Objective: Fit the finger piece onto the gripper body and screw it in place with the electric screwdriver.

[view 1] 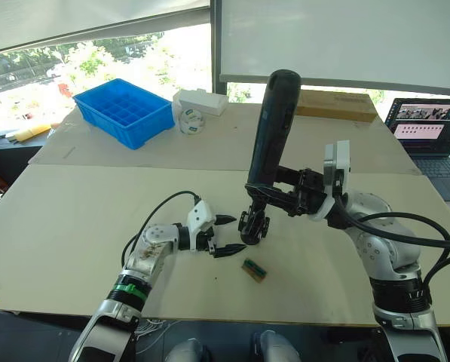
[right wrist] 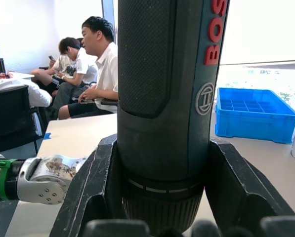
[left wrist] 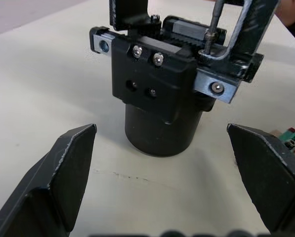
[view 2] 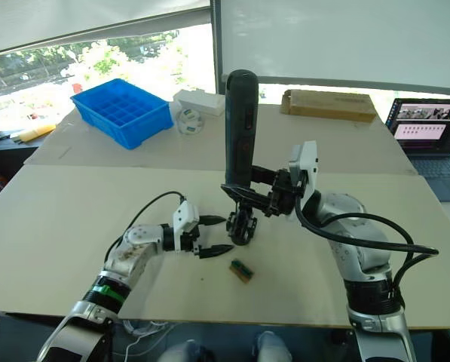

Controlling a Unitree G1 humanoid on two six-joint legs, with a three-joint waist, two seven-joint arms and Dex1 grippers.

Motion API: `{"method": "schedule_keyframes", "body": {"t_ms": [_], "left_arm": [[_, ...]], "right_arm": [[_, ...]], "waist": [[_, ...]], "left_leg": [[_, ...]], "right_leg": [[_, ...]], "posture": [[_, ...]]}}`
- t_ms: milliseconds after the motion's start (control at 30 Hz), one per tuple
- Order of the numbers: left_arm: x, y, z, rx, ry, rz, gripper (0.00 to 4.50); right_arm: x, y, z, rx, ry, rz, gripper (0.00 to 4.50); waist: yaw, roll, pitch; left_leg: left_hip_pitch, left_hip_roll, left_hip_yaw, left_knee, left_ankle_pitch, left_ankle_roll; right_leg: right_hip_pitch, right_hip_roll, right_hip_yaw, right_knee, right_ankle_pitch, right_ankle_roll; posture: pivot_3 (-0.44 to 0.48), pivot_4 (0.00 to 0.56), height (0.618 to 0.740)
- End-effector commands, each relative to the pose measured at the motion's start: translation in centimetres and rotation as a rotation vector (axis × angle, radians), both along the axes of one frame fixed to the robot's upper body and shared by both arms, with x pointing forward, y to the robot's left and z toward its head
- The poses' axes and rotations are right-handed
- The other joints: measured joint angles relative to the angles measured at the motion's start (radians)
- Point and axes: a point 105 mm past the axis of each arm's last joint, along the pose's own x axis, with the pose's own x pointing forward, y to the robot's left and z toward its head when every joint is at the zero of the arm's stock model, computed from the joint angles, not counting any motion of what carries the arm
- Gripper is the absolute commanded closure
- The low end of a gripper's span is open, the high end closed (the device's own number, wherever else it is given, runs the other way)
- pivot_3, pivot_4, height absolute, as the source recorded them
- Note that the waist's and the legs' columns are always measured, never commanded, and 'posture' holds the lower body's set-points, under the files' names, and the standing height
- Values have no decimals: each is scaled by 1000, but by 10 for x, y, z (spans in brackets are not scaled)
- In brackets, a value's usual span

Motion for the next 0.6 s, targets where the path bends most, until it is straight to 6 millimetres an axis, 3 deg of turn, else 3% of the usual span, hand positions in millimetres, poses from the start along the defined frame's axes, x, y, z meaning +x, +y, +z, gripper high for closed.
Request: {"method": "schedule_keyframes", "body": {"t_ms": [33,600], "left_arm": [[4,-13,8,-18,-44,-29,0],[11,-34,-1,-40,-29,-39,0]], "right_arm": [[-8,2,21,24,-104,16,2589],[-9,3,20,15,-108,17,2589]], "waist": [[1,0,0],[4,0,0]], "left_leg": [[0,0,0,0,0,0],[0,0,-1,0,0,0]], "right_leg": [[0,0,0,0,0,0],[0,-1,0,0,0,0]], "posture": [[0,150,740],[0,150,740]]}}
